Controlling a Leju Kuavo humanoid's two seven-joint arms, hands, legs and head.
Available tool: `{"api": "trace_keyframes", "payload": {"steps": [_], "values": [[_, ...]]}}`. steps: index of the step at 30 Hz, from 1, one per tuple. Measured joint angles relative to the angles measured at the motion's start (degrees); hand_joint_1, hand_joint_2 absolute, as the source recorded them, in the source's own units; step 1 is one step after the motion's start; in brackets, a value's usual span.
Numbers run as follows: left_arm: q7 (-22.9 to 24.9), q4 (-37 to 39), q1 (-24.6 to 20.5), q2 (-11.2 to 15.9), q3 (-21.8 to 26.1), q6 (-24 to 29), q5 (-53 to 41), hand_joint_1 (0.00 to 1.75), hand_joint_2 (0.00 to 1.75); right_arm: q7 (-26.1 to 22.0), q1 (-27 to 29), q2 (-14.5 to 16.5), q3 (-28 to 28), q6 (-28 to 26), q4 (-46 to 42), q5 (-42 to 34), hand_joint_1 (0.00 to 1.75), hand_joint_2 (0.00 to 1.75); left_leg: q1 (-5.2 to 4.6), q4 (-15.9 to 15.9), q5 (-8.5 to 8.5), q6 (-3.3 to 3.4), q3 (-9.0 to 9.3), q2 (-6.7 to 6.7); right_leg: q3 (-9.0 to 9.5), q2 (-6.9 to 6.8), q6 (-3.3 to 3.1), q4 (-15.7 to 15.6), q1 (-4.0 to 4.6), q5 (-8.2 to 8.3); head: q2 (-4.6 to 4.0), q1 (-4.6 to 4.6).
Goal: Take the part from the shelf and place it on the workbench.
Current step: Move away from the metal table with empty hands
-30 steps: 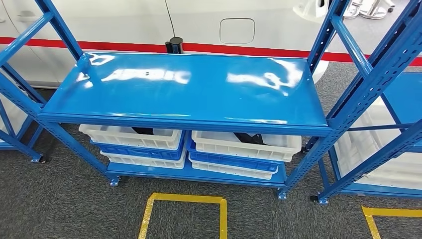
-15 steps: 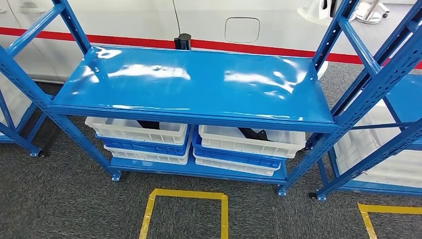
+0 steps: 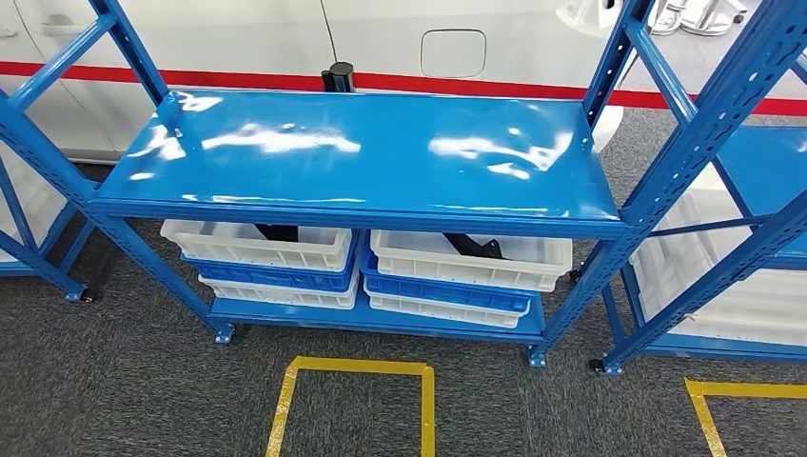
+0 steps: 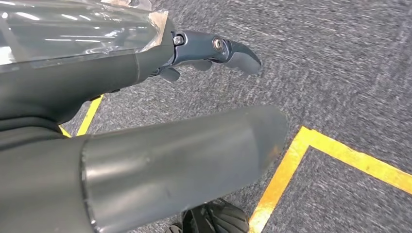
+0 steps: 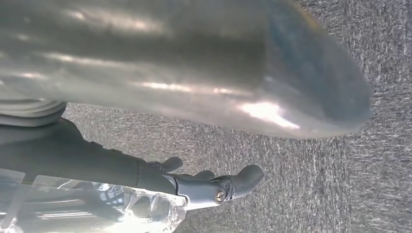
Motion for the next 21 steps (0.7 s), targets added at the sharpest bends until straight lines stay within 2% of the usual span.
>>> {"api": "trace_keyframes", "payload": {"steps": [2, 3, 4, 5, 7, 8, 9, 11, 12, 13, 14, 15, 17, 18, 19, 21], "values": [[-0.02, 0.0, -0.06, 0.05, 0.0, 0.0, 0.01, 0.0, 0.0, 0.0, -0.01, 0.03, 0.0, -0.01, -0.01, -0.01, 0.0, 0.0, 0.28, -7.76, 3.29, 0.0, 4.54, -0.22, -0.08, 0.06, 0.27, 0.22, 0.07, 0.12, 0.0, -0.06], [-0.04, 0.0, -0.12, 0.07, -0.01, 0.0, 0.01, 0.0, 0.0, 0.0, -0.06, 0.03, 0.0, -0.01, -0.02, 0.0, 0.0, 0.0, 0.28, -10.91, 4.26, 0.1, 6.18, -0.4, -0.2, 0.08, 0.5, 0.37, 0.25, 0.18, 0.0, -0.07], [-0.07, 0.0, -0.15, 0.07, -0.01, 0.0, 0.02, 0.0, 0.0, 0.0, -0.13, 0.03, 0.0, -0.02, -0.02, 0.01, 0.0, 0.0, 0.18, -12.6, 4.61, 0.27, 6.91, -0.57, -0.4, 0.09, 0.83, 0.47, 0.4, 0.32, 0.0, -0.04], [-0.08, 0.0, -0.17, 0.06, -0.01, 0.0, 0.05, 0.0, 0.0, 0.0, -0.19, 0.02, 0.0, -0.03, -0.02, 0.01, 0.0, 0.0, -0.05, -13.05, 4.56, 0.54, 6.88, -0.68, -0.62, 0.09, 1.21, 0.51, 0.5, 0.51, 0.0, -0.01], [-0.09, 0.0, -0.12, 0.02, 0.0, 0.02, 0.14, 0.0, 0.0, 0.0, -0.22, 0.01, 0.0, -0.03, -0.02, 0.01, 0.0, 0.0, -0.34, -13.19, 5.13, 1.56, 6.36, -0.53, -1.14, 0.09, 2.0, 0.64, 0.38, 0.76, 0.0, 0.06], [-0.09, 0.0, -0.13, -0.01, 0.0, 0.04, 0.17, 0.0, 0.0, 0.0, -0.2, 0.0, 0.0, -0.03, -0.01, 0.02, 0.0, 0.0, -0.39, -13.33, 5.49, 2.15, 6.11, -0.41, -1.7, 0.09, 2.14, 1.39, 0.34, 0.22, 0.0, 0.09], [-0.09, -0.01, -0.16, -0.03, 0.0, 0.07, 0.19, 0.0, 0.0, 0.0, -0.2, 0.02, 0.01, -0.03, -0.01, 0.04, 0.0, 0.0, -0.37, -13.49, 5.9, 2.76, 5.8, -0.27, -2.65, 0.09, 2.06, 3.16, 0.3, -0.96, 0.0, 0.19], [-0.08, -0.01, -0.19, -0.02, 0.0, 0.12, 0.24, 0.0, 0.0, 0.0, -0.22, 0.05, 0.02, -0.03, 0.0, 0.11, 0.0, 0.0, -0.5, -13.55, 6.58, 3.53, 4.92, -0.03, -5.71, 0.08, 1.46, 10.11, 0.29, -4.91, 0.0, 0.38], [-0.08, -0.01, -0.19, -0.01, 0.0, 0.14, 0.27, 0.0, 0.0, 0.0, -0.22, 0.05, 0.02, -0.03, 0.0, 0.15, 0.0, 0.0, -0.62, -13.52, 6.88, 3.7, 4.44, 0.07, -7.18, 0.08, 1.28, 13.98, 0.3, -6.7, 0.0, 0.43], [-0.07, -0.01, -0.19, -0.03, 0.0, 0.15, 0.3, 0.0, 0.0, 0.0, -0.19, 0.02, 0.02, -0.03, 0.0, 0.16, 0.0, 0.0, -0.74, -13.5, 7.18, 3.73, 3.99, 0.15, -7.98, 0.08, 1.33, 16.65, 0.33, -7.81, 0.0, 0.42], [-0.06, 0.0, -0.18, -0.05, 0.0, 0.15, 0.32, 0.0, 0.0, 0.0, -0.15, -0.01, 0.03, -0.02, 0.0, 0.17, 0.0, 0.0, -0.82, -13.47, 7.48, 3.69, 3.61, 0.19, -7.67, 0.08, 1.57, 17.19, 0.34, -8.02, 0.0, 0.44], [-0.05, 0.0, -0.18, -0.09, 0.0, 0.15, 0.32, 0.0, 0.0, 0.0, -0.13, -0.04, 0.03, -0.01, 0.0, 0.17, 0.0, 0.0, -0.86, -13.46, 7.76, 3.6, 3.32, 0.2, -6.01, 0.07, 1.93, 15.06, 0.35, -7.32, 0.0, 0.43], [-0.04, 0.0, -0.19, -0.17, 0.0, 0.15, 0.33, 0.0, 0.0, 0.0, -0.2, -0.08, 0.07, 0.01, -0.01, 0.22, 0.0, 0.0, -0.96, -13.4, 8.24, 3.25, 2.98, 0.21, -0.46, 0.05, 2.4, 6.41, 0.44, -5.0, 0.0, 0.52], [-0.04, 0.0, -0.19, -0.2, 0.0, 0.15, 0.33, 0.0, 0.0, 0.0, -0.31, -0.08, 0.09, 0.01, -0.01, 0.26, 0.0, 0.0, -1.08, -13.32, 8.42, 3.02, 2.86, 0.23, 1.78, 0.05, 2.32, 2.54, 0.57, -4.03, 0.0, 0.53], [-0.04, 0.0, -0.2, -0.21, 0.0, 0.15, 0.33, 0.0, 0.0, 0.0, -0.39, -0.08, 0.12, 0.01, -0.02, 0.3, 0.0, 0.0, -1.2, -13.25, 8.6, 2.73, 2.77, 0.26, 3.03, 0.06, 2.07, 0.21, 0.71, -3.46, 0.0, 0.5], [-0.04, 0.0, -0.2, -0.22, 0.0, 0.14, 0.33, 0.0, 0.0, 0.0, -0.39, -0.08, 0.22, 0.01, -0.01, 0.32, 0.0, 0.0, -1.25, -13.18, 9.02, 2.08, 2.63, 0.32, 3.25, 0.08, 1.38, -0.75, 0.98, -2.93, 0.0, 0.36]]}}
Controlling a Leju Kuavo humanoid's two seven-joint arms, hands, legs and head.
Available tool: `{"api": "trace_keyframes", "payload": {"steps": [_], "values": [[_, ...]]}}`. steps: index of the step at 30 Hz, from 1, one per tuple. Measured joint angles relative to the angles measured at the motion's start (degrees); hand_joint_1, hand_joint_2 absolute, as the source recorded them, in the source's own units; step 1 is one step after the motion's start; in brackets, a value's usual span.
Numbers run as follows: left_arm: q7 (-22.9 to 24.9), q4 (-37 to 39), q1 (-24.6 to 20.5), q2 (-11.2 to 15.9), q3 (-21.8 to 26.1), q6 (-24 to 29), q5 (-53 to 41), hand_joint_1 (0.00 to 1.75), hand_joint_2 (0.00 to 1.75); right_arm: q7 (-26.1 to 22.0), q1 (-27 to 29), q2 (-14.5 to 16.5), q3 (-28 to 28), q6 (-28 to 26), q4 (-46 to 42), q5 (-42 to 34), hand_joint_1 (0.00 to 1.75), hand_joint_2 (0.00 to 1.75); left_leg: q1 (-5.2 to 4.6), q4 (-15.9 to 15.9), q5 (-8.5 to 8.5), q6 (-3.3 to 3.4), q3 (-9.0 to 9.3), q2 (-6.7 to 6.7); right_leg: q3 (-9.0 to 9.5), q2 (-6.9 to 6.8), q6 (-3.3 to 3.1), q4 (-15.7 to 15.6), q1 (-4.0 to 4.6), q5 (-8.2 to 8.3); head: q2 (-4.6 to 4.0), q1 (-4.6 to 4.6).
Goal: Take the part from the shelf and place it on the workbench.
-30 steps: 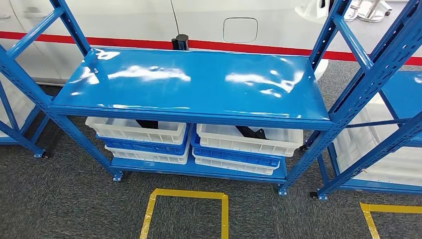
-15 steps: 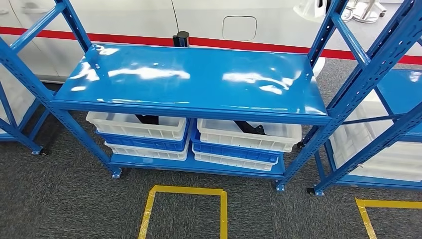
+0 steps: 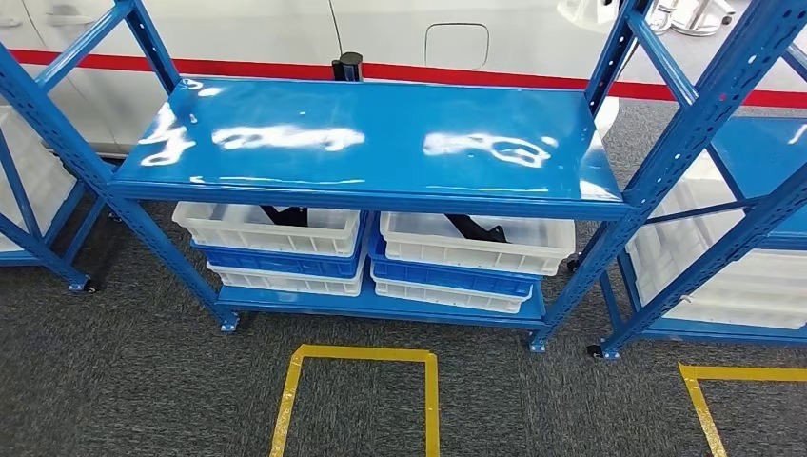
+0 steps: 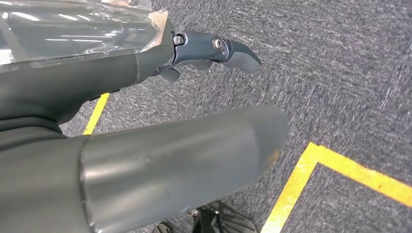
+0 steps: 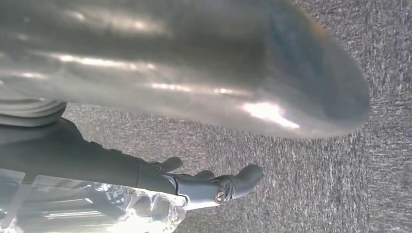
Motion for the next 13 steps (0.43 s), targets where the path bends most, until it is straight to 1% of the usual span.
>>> {"api": "trace_keyframes", "payload": {"steps": [1, 2, 3, 4, 6, 7, 8, 9, 10, 11, 12, 13], "values": [[-0.01, -0.01, 0.0, 0.03, 0.0, -0.03, 0.0, 0.0, 0.0, 0.0, 0.08, -0.01, 0.07, 0.01, 0.0, -0.04, 0.0, 0.0, 0.15, 0.1, 0.08, -0.34, -0.09, -0.04, -0.12, -0.02, -0.39, -0.03, -0.23, 0.31, 0.0, -0.01], [-0.03, -0.01, 0.02, 0.06, 0.0, -0.08, -0.01, 0.0, 0.0, 0.0, 0.13, -0.03, 0.13, 0.02, 0.01, -0.11, 0.0, 0.0, 0.31, 0.59, -0.4, -0.68, -0.33, -0.15, -0.27, -0.06, -0.79, -0.1, -0.42, 0.66, 0.0, -0.03], [-0.04, -0.01, 0.04, 0.07, 0.0, -0.16, -0.01, 0.0, 0.0, 0.0, 0.15, -0.05, 0.19, 0.04, 0.01, -0.18, 0.0, 0.0, 0.47, 1.99, -1.7, -1.0, -0.91, -0.28, -0.48, -0.12, -1.24, -0.2, -0.64, 1.05, 0.0, -0.14], [-0.09, -0.01, 0.05, 0.08, 0.0, -0.26, -0.03, 0.0, 0.0, 0.0, 0.15, -0.05, 0.22, 0.06, 0.01, -0.25, 0.0, 0.0, 0.63, 4.54, -3.76, -1.3, -1.92, -0.44, -0.77, -0.19, -1.61, -0.27, -0.86, 1.41, 0.0, -0.25], [-0.2, 0.0, 0.06, 0.04, 0.0, -0.43, -0.14, 0.0, 0.0, 0.0, 0.2, -0.03, 0.24, 0.09, 0.01, -0.41, 0.0, 0.0, 0.8, 12.01, -8.57, -1.9, -4.59, -0.58, -1.53, -0.31, -1.92, -0.2, -0.77, 1.91, 0.0, -0.48], [-0.26, 0.0, 0.06, 0.04, 0.0, -0.49, -0.21, 0.0, 0.0, 0.0, 0.27, -0.02, 0.24, 0.09, 0.01, -0.56, 0.0, 0.0, 0.89, 14.93, -9.96, -2.16, -5.41, -0.59, -1.9, -0.35, -1.87, -0.16, -0.75, 2.13, 0.0, -0.49], [-0.3, 0.0, 0.07, 0.05, 0.0, -0.56, -0.28, 0.0, 0.0, 0.0, 0.34, -0.03, 0.24, 0.1, 0.01, -0.72, 0.0, 0.0, 1.01, 16.11, -10.3, -2.35, -5.35, -0.58, -2.18, -0.36, -1.76, -0.1, -0.75, 2.34, 0.0, -0.52], [-0.32, -0.01, 0.06, 0.07, 0.0, -0.61, -0.34, 0.0, 0.0, 0.0, 0.39, -0.02, 0.23, 0.1, 0.01, -0.88, 0.0, 0.0, 1.17, 15.01, -9.54, -2.45, -4.16, -0.57, -2.32, -0.35, -1.59, -0.01, -0.79, 2.52, 0.0, -0.52], [-0.34, -0.01, 0.03, 0.09, 0.0, -0.65, -0.42, 0.0, 0.0, 0.0, 0.43, -0.01, 0.23, 0.09, 0.01, -1.01, 0.0, 0.0, 1.35, 11.73, -7.94, -2.48, -1.87, -0.56, -2.42, -0.32, -1.42, 0.17, -0.86, 2.65, 0.0, -0.54], [-0.36, -0.02, -0.02, 0.11, 0.0, -0.67, -0.48, 0.0, 0.0, 0.0, 0.45, 0.02, 0.22, 0.08, 0.01, -1.09, 0.0, 0.0, 1.52, 7.6, -6.44, -2.49, 0.71, -0.62, -2.52, -0.3, -1.26, 0.42, -0.88, 2.73, 0.0, -0.57], [-0.37, -0.02, -0.12, 0.11, -0.01, -0.67, -0.54, 0.0, 0.0, 0.0, 0.42, 0.04, 0.22, 0.05, 0.01, -1.14, 0.0, 0.0, 1.52, 3.84, -5.34, -2.41, 2.87, -0.72, -2.76, -0.28, -1.06, 0.78, -0.72, 2.76, 0.0, -0.6], [-0.37, -0.02, -0.17, 0.12, -0.01, -0.67, -0.57, 0.0, 0.0, 0.0, 0.41, 0.06, 0.22, 0.04, 0.01, -1.17, 0.0, 0.0, 1.55, 1.62, -4.74, -2.38, 4.14, -0.78, -2.91, -0.27, -0.97, 0.97, -0.66, 2.77, 0.0, -0.63]]}}
